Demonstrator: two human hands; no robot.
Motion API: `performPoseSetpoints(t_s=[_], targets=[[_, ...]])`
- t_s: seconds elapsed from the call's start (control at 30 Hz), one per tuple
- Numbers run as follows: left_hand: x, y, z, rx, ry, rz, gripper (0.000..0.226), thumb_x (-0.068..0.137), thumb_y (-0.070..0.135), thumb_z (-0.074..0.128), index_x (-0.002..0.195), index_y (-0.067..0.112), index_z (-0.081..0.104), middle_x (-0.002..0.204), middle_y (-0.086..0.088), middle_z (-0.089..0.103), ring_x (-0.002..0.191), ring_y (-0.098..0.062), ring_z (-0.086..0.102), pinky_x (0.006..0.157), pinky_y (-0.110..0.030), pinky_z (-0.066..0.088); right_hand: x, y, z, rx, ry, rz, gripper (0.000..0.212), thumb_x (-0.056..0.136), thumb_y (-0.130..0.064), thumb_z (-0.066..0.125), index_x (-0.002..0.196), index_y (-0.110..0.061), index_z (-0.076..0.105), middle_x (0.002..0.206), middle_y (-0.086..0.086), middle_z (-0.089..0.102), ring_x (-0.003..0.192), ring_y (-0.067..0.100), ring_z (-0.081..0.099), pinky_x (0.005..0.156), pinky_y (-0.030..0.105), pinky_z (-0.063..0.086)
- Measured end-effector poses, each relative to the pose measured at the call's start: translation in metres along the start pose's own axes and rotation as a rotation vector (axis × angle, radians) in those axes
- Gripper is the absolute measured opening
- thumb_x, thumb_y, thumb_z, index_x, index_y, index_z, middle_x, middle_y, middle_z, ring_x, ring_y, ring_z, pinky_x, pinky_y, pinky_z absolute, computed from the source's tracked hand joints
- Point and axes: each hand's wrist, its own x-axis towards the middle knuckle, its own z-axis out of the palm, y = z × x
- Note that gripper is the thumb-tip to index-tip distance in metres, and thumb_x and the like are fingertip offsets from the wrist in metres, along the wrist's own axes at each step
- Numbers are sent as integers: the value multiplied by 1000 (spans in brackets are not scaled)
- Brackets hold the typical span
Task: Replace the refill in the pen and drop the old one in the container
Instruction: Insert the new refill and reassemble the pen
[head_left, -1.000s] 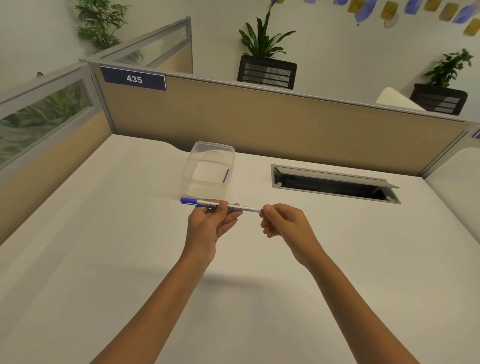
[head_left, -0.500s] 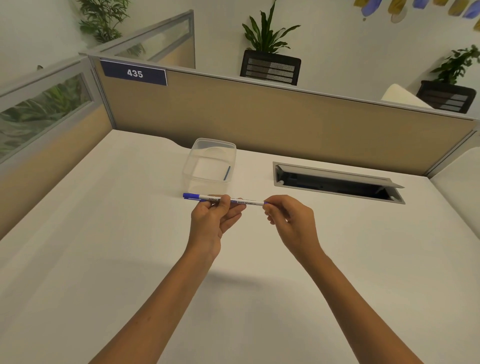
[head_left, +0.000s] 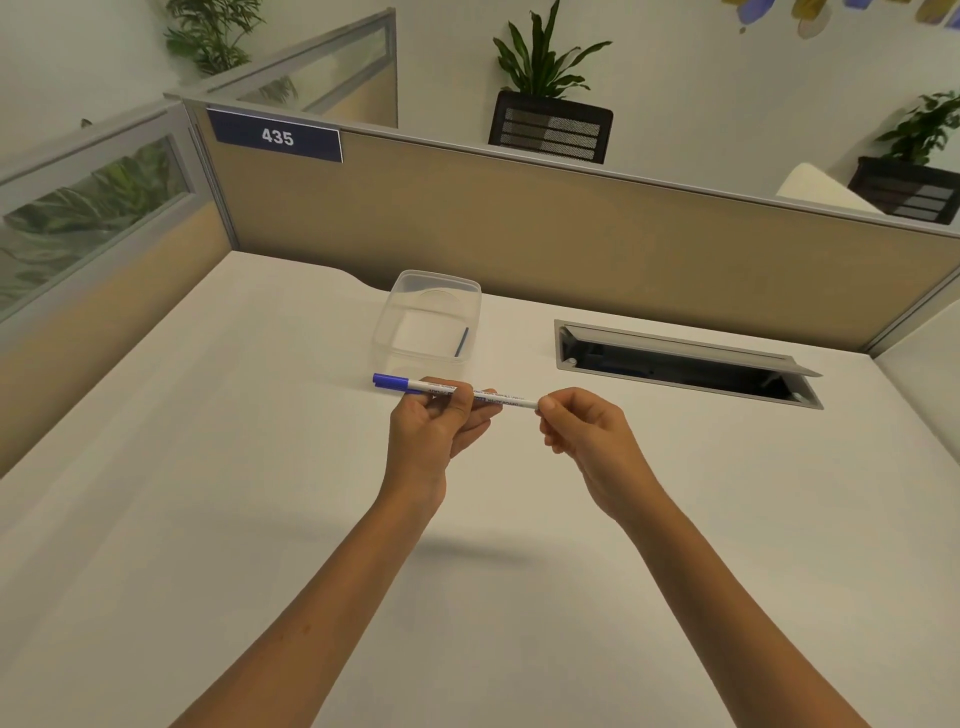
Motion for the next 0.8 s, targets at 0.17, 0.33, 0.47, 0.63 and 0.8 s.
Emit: performPoseSetpoints(t_s=[0.17, 0.33, 0.47, 0.63, 0.8], targets=[[0, 3, 3, -102, 51, -109, 7, 91, 12, 55, 87, 8, 60, 75, -4, 77, 76, -22, 74, 61, -25, 58, -2, 7, 8, -382, 204, -433, 9, 89, -13, 61, 83, -20, 64, 71, -9, 62, 65, 6, 56, 57, 14, 47], [-1, 7, 1, -160, 40, -184, 8, 91, 12, 54, 90, 6, 59, 74, -6, 77, 74, -20, 74, 59, -26, 58, 0, 11, 5, -689, 264, -843, 3, 85, -7, 64, 87, -5, 66, 78, 1, 64, 71, 1, 48, 65, 10, 40], [2, 9, -2, -110, 27, -147, 7, 91, 12, 55, 90, 7, 59, 75, -5, 78, 76, -21, 74, 61, -25, 58, -2, 9, 6, -406, 145, -497, 9, 87, -10, 64, 88, -19, 66, 74, -10, 66, 67, 6, 60, 60, 14, 50], [3, 5, -3, -65, 23, -100, 5, 90, 13, 56, 90, 8, 59, 79, -3, 78, 80, -23, 74, 63, -25, 58, 0, 4, 3, 13, -19, -112, 7, 87, -13, 63, 90, -16, 69, 67, -6, 70, 63, 10, 64, 57, 17, 53], [2, 0, -3, -9, 10, -56, 3, 90, 13, 57, 89, 10, 58, 81, -1, 78, 82, -23, 74, 65, -25, 58, 2, 3, 1, 83, -39, 49, 20, 91, -21, 58, 89, -4, 68, 64, 1, 65, 57, 10, 59, 52, 17, 51]])
